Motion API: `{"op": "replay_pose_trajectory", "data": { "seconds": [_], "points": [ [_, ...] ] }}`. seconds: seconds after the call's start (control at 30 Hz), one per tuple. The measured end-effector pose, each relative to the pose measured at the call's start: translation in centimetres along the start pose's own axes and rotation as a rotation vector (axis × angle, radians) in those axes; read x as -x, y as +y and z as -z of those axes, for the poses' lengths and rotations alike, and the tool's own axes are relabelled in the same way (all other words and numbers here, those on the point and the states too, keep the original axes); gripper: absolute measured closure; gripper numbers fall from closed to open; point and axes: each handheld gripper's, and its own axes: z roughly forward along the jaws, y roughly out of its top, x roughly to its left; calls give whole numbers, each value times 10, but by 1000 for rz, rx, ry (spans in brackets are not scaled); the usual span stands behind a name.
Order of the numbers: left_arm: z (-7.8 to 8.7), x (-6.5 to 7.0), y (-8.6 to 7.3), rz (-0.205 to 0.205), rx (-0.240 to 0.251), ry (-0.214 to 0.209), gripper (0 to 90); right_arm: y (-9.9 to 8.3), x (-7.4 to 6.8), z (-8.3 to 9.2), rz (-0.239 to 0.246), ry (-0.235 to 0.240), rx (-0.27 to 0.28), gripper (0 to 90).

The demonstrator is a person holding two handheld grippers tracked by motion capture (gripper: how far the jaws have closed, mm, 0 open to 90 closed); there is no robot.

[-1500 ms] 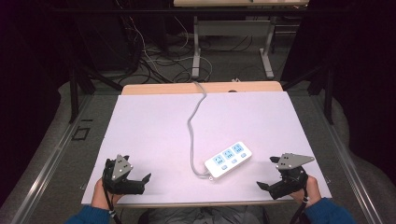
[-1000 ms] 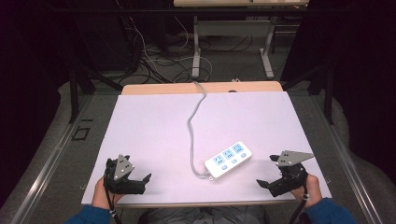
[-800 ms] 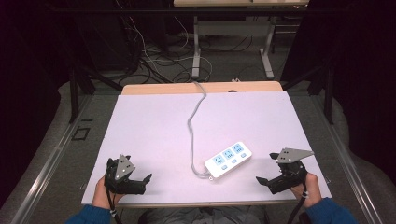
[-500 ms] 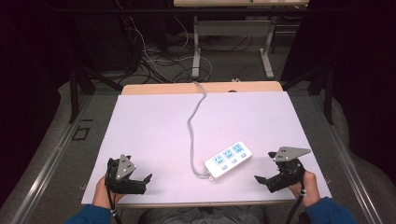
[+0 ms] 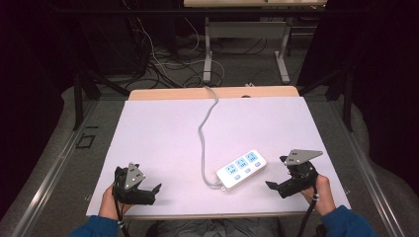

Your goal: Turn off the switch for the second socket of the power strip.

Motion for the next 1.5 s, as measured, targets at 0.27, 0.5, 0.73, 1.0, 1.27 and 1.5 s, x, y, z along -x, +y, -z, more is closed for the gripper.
{"op": "replay_pose_trajectory", "data": {
  "seconds": [0.27,0.5,0.73,1.0,1.27,1.5],
  "points": [
    [0,1,0,-7,-4,-2,16,9,5,-7,0,-10,9,0],
    [0,0,0,-5,-5,0,18,15,10,-15,-9,1,0,0],
    [-1,0,0,-13,-3,1,17,21,12,-22,-7,1,5,0],
    [-1,0,0,-9,0,10,17,28,13,-31,-2,14,10,0],
    [-1,0,1,-18,-1,1,17,35,14,-41,8,17,0,0],
    [0,0,1,-14,-2,3,17,40,12,-49,28,18,0,0]
  ]
}}
